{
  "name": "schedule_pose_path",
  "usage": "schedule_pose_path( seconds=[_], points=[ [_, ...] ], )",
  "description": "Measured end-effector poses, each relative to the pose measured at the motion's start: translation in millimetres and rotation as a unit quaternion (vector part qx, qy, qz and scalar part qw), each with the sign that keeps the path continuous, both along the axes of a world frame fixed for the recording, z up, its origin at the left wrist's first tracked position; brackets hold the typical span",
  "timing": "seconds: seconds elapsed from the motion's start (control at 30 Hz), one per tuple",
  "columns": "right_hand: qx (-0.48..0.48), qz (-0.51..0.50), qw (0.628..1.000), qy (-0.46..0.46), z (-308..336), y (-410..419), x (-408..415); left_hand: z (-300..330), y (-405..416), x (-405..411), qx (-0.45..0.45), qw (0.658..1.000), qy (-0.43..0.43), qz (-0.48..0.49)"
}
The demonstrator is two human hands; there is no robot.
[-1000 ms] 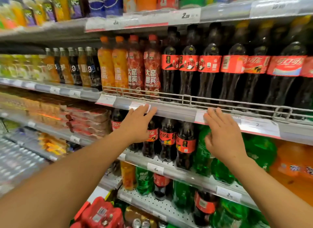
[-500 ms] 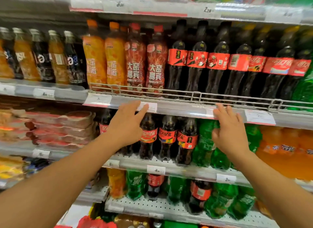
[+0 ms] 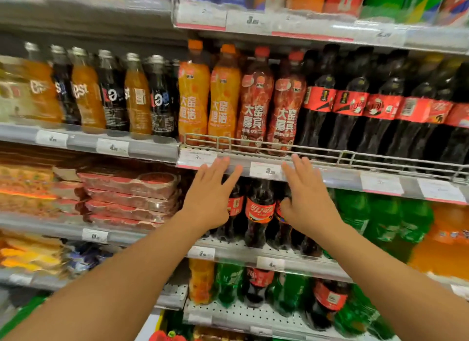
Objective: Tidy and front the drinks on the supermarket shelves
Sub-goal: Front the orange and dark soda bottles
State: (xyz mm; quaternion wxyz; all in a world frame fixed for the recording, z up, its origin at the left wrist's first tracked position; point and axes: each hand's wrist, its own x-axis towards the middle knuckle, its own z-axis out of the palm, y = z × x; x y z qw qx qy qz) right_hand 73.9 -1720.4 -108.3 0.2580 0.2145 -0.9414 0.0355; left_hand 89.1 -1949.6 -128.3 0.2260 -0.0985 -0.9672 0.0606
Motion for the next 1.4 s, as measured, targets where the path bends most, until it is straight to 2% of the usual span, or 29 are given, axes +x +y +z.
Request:
schedule_pose_path(
  seconds=[0.13, 0.2, 0.33, 0.47, 0.6, 0.7, 0.87, 0.97, 1.07, 1.17, 1.27, 1.4],
  points=[
    [0.003, 0.009, 1.0, -0.019, -15.8, -28.2, -11.9, 3.8, 0.4, 1.5, 0.003, 1.0, -0.021, 0.008],
    [0.015, 0.005, 1.0, 0.008, -29.1, -27.8, -16.4, 4.2, 1.5, 2.6, 0.004, 0.999, -0.03, 0.015],
    [-0.025, 0.026, 0.999, 0.037, -38.3, -27.2, -22.6, 8.5, 3.2, 7.0, 0.004, 0.999, -0.036, 0.012],
    [-0.033, 0.029, 0.998, 0.038, -38.8, -26.9, -23.6, 0.1, -17.1, 31.8, 0.0, 0.999, -0.037, 0.014],
    [-0.039, 0.018, 0.998, 0.039, -37.3, -31.1, -19.0, -4.1, -52.1, 55.9, 0.022, 0.997, -0.035, 0.064],
    [-0.032, -0.002, 0.999, 0.039, -36.5, -35.4, -16.5, 3.1, -86.8, 62.7, 0.063, 0.993, -0.023, 0.101],
    [-0.035, -0.1, 0.994, -0.002, -29.3, -61.0, -7.5, 11.1, -164.0, 64.8, 0.063, 0.988, 0.003, 0.138],
    [-0.054, -0.129, 0.99, -0.014, -21.6, -90.5, 1.0, 10.4, -216.3, 56.6, 0.08, 0.987, 0.0, 0.14],
    [-0.038, -0.084, 0.996, -0.001, -13.9, -144.5, 16.3, 9.9, -270.5, 43.7, 0.075, 0.988, 0.006, 0.133],
    [-0.008, -0.029, 0.999, -0.027, -8.4, -210.2, 23.9, 9.6, -317.0, 28.5, 0.056, 0.991, 0.013, 0.122],
    [-0.017, 0.01, 1.0, -0.023, -2.7, -261.2, 22.6, 6.8, -344.8, 15.9, 0.061, 0.991, -0.001, 0.118],
    [0.021, 0.004, 1.0, -0.005, 7.6, -303.8, 13.1, -5.2, -355.8, 3.9, 0.053, 0.993, -0.008, 0.107]
  ],
)
